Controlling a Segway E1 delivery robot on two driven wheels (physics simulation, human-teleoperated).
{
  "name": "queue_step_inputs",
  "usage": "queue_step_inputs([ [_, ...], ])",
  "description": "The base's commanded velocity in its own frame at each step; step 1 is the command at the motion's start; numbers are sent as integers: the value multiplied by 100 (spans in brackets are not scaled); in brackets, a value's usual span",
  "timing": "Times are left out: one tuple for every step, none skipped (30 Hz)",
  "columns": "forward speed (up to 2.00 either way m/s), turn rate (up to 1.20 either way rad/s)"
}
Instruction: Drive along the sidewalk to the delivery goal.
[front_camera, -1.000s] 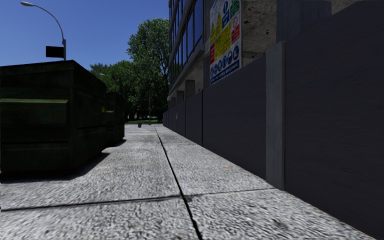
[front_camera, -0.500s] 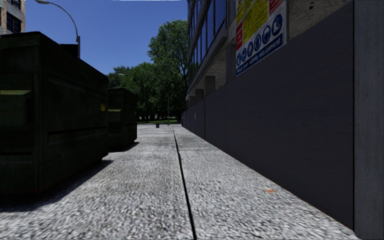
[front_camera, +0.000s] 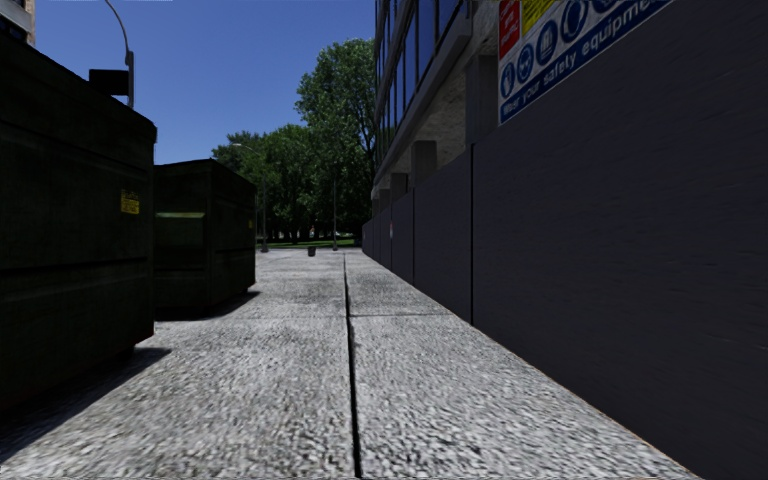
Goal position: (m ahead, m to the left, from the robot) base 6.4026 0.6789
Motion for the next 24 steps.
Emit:
queue_step_inputs([
  [200, 2],
  [200, 16],
  [200, 37],
  [200, 66],
  [200, 81],
  [200, 81],
  [200, 84],
  [200, 35],
  [200, 11],
  [200, 3],
  [200, 3],
  [200, 1],
  [200, 0],
  [200, 0],
  [200, 0],
  [200, 0],
  [200, 0],
  [200, 0],
  [200, 0],
  [200, 0],
  [200, 0],
  [200, 0],
  [200, 0],
  [200, 0],
])
